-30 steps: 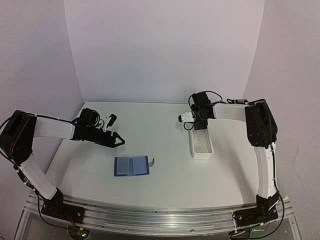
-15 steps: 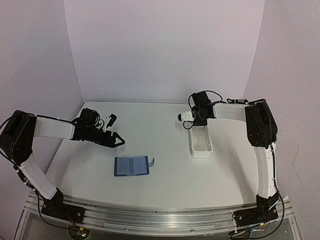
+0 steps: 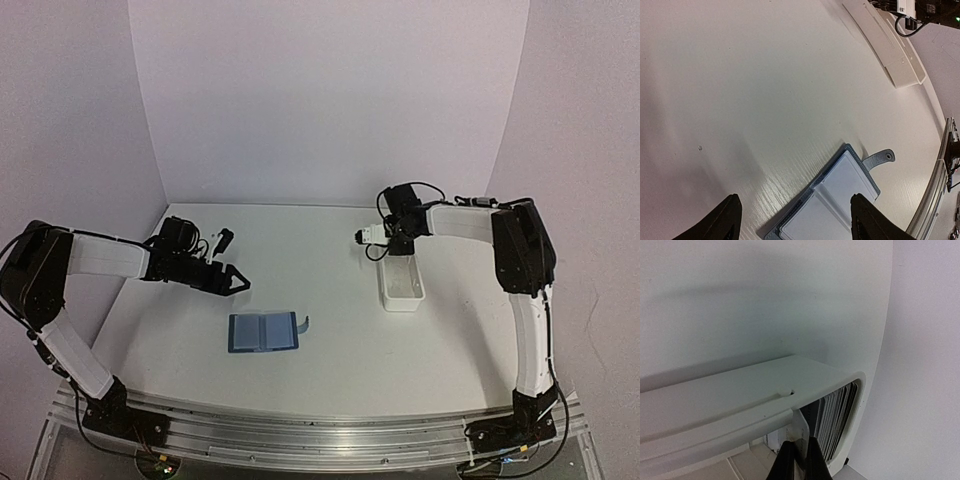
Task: Put the credit cards into the card holder
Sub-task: Pick up the credit card from the storage box, then insert the credit card into the card holder.
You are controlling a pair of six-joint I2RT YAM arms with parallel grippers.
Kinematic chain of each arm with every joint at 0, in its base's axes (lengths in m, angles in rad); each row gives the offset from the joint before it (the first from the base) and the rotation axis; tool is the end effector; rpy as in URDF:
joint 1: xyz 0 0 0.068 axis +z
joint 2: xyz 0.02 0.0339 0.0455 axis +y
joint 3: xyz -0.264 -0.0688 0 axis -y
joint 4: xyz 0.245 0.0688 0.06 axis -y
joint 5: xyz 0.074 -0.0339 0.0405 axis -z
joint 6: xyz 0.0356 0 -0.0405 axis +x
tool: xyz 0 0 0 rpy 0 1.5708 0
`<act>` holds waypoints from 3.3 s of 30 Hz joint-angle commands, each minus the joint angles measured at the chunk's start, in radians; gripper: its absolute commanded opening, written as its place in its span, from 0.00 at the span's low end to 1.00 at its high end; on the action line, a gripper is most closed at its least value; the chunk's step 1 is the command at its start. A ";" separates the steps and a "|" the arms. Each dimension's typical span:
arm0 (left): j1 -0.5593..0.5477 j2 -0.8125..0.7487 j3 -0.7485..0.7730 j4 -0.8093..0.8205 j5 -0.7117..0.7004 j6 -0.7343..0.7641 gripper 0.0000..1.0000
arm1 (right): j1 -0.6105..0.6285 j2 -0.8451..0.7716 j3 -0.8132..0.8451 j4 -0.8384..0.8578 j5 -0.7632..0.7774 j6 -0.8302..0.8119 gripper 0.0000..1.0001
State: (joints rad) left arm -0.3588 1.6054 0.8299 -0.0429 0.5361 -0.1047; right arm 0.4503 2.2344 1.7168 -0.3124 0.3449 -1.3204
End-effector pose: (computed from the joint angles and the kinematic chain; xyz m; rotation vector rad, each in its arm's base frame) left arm 0.2910 -0.1285 0.1723 0.5612 2.3425 -0.8574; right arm 0.4534 0.2058 0.1731 -1.8230 1.7084 -0.8017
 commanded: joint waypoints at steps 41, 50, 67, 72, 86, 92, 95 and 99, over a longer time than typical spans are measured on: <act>0.004 -0.059 -0.261 -0.089 0.083 -0.463 0.63 | 0.449 -0.211 -0.386 0.721 -0.553 2.350 0.00; 0.001 0.013 -0.300 0.022 0.121 -0.519 0.52 | 0.501 -0.066 -0.459 0.916 -0.589 2.503 0.00; 0.002 0.066 -0.321 0.080 0.071 -0.568 0.37 | 0.503 -0.039 -0.516 0.934 -0.528 2.497 0.00; 0.002 0.075 -0.321 0.083 0.068 -0.567 0.35 | 0.503 -0.034 -0.523 0.932 -0.523 2.497 0.00; 0.001 0.083 -0.330 0.102 0.068 -0.574 0.03 | 0.509 -0.041 -0.539 1.043 -0.594 2.524 0.00; 0.003 0.081 -0.334 0.095 0.046 -0.584 0.00 | 0.509 -0.071 -0.577 1.074 -0.564 2.538 0.00; 0.003 0.082 -0.334 0.093 0.044 -0.584 0.00 | 0.510 -0.043 -0.573 1.074 -0.544 2.546 0.00; 0.003 0.081 -0.332 0.087 0.038 -0.583 0.00 | 0.510 0.009 -0.528 1.088 -0.572 2.546 0.00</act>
State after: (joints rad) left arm -0.3561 1.6554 0.5293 0.1417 0.6846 -0.6827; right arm 0.9546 2.2140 1.1394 0.7167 -0.2138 1.2023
